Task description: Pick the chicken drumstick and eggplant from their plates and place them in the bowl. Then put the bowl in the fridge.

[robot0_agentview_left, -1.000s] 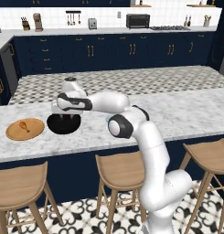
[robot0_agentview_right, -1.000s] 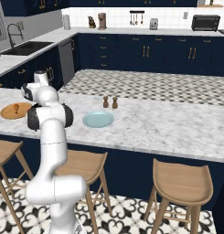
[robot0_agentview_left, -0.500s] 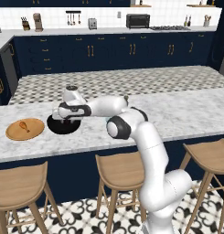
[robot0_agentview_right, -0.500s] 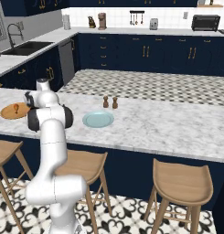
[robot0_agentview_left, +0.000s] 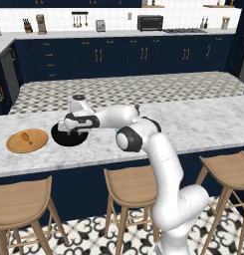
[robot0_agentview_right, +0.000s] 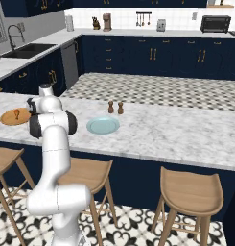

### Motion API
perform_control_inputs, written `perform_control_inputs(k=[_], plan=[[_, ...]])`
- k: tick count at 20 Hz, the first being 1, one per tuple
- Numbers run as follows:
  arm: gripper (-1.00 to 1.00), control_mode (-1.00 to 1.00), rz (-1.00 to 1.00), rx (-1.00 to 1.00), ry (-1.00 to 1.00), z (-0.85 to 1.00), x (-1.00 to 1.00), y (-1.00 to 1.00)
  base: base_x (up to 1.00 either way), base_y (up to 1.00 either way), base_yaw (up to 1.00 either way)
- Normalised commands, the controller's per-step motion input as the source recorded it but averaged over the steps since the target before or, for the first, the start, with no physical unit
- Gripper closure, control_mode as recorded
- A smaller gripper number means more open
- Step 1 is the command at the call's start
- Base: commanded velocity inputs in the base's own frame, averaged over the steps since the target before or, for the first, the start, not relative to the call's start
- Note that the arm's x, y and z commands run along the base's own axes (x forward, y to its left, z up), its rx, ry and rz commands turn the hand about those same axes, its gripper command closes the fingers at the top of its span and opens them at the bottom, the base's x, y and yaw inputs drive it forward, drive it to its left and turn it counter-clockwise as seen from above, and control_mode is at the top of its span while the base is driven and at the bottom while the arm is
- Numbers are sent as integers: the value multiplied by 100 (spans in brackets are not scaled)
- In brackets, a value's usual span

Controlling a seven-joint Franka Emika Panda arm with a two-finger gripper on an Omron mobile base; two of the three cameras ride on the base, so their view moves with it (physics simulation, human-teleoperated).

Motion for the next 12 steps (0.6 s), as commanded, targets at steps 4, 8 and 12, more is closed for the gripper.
perform_control_inputs(k=[4,8,12], plan=[[-100,-100,0,0,-8,0,-15,0,0,0,0],[-100,-100,0,0,-15,7,-28,-2,0,0,0],[-100,-100,0,0,-17,32,-52,-5,0,0,0]])
